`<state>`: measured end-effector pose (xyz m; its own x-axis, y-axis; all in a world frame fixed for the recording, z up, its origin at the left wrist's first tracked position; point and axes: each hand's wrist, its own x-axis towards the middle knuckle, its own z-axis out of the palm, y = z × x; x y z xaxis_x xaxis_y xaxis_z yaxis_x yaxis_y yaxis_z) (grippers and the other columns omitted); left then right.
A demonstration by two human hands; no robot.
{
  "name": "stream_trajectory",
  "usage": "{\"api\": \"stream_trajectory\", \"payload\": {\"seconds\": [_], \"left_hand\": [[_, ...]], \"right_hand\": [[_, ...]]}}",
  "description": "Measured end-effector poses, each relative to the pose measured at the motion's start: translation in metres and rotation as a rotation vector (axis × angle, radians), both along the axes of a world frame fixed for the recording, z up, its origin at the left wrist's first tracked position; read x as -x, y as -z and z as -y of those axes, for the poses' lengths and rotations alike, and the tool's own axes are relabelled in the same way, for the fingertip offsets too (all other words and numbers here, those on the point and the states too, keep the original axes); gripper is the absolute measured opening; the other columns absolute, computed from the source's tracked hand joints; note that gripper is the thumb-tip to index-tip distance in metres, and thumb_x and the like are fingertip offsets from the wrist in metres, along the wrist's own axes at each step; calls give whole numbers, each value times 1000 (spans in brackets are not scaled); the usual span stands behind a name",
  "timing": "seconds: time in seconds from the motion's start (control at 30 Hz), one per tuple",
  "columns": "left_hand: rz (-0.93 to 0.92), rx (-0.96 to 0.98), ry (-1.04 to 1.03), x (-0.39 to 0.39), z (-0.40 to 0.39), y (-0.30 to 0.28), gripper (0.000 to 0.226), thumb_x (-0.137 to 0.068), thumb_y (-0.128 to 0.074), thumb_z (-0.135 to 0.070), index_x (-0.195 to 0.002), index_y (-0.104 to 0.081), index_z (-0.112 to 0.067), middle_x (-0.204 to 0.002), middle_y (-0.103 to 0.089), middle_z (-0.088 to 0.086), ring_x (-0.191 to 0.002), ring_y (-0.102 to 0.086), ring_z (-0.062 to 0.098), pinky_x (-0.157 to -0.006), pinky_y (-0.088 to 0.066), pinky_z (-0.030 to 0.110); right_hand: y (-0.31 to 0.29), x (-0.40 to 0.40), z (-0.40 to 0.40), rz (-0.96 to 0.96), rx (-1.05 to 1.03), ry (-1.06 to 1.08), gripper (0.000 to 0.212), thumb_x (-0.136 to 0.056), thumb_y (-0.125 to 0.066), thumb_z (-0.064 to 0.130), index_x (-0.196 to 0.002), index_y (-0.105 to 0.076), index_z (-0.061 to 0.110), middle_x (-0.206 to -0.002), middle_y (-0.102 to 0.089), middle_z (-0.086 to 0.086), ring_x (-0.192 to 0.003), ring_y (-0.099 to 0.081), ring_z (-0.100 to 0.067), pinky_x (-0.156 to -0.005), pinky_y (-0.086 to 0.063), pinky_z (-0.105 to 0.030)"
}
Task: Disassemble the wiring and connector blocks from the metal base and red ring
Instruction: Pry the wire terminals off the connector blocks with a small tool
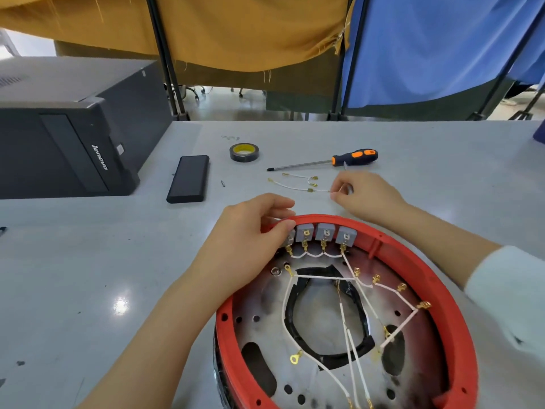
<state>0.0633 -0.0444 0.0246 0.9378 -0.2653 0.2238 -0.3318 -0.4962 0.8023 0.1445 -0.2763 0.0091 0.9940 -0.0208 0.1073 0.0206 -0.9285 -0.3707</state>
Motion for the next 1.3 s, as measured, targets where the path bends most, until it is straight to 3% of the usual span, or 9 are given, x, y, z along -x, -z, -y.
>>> {"api": "stream_trajectory", "payload": {"seconds": [0.23, 0.37, 0.53, 0.63, 0.8, 0.87, 0.97, 1.17, 1.3], "left_hand": [[40, -47, -23, -3, -2, 3, 20, -87, -61, -24, -104, -67, -32, -94, -66, -26, -87, -58, -14, -78, -43, 4], [48, -52, -25, -4, -1, 3, 20, -87, -60, -24, -104, -68, -32, -95, -66, -27, -87, -58, -14, -78, -43, 5], [32, -46, -26, -5, -2, 4, 19, -87, -60, -25, -102, -68, -33, -92, -67, -26, -85, -58, -14, -76, -44, 4], [23, -56, -27, -5, -2, 4, 18, -87, -60, -26, -101, -67, -36, -88, -67, -25, -82, -59, -14, -70, -45, 6], [-26, -51, -14, -3, -1, 2, 17, -90, -58, -27, -100, -66, -38, -89, -69, -15, -81, -63, -3, -77, -50, 20], [-49, -70, -11, -2, 0, 1, 17, -91, -56, -29, -100, -66, -40, -88, -69, -17, -82, -63, 1, -77, -49, 19], [-52, -87, -1, -1, 0, -1, 18, -92, -55, -28, -102, -65, -39, -94, -65, -25, -85, -61, -2, -78, -46, 13], [-71, -59, 12, 1, -1, -3, 18, -93, -55, -26, -103, -65, -36, -92, -66, -23, -85, -63, -2, -83, -48, 20], [-70, -56, 15, 1, -1, -2, 18, -93, -55, -26, -104, -66, -36, -93, -67, -22, -85, -63, -2, -84, -48, 21]], "right_hand": [[13, -28, -17, 109, 68, -99, 6, -93, -53, 32, -89, -57, 32, -94, -57, 8, -86, -55, -17, -68, -42, -34], [12, -34, -10, 151, 55, -112, 11, -94, -54, 35, -97, -63, 29, -93, -56, 9, -84, -54, -14, -65, -39, -33], [6, -30, -9, 81, 59, -119, 22, -94, -54, 38, -112, -61, 28, -103, -61, 9, -87, -50, -11, -68, -37, -31], [-6, -10, -11, 84, -121, -134, 18, -94, -54, 30, -110, -62, 26, -102, -63, 4, -85, -55, -15, -71, -44, -33], [-40, 60, -19, 159, -399, -306, 12, -88, -64, 26, -93, -66, 37, -82, -66, 16, -77, -59, 2, -68, -43, -8], [-48, 91, -19, 103, -375, -398, 13, -85, -66, 27, -89, -65, 40, -82, -66, 19, -71, -61, 3, -66, -44, -5], [-47, 123, -17, -40, -288, -508, 17, -84, -67, 22, -90, -64, 38, -81, -67, 18, -68, -65, -2, -66, -50, -12], [-34, 134, -14, 23, -46, -556, 19, -83, -71, 21, -91, -60, 35, -82, -56, 27, -89, -52, 8, -78, -37, -8], [-30, 133, -20, 33, 119, -587, 25, -85, -66, 23, -86, -48, 40, -82, -52, 25, -86, -47, 0, -78, -41, -22]]}}
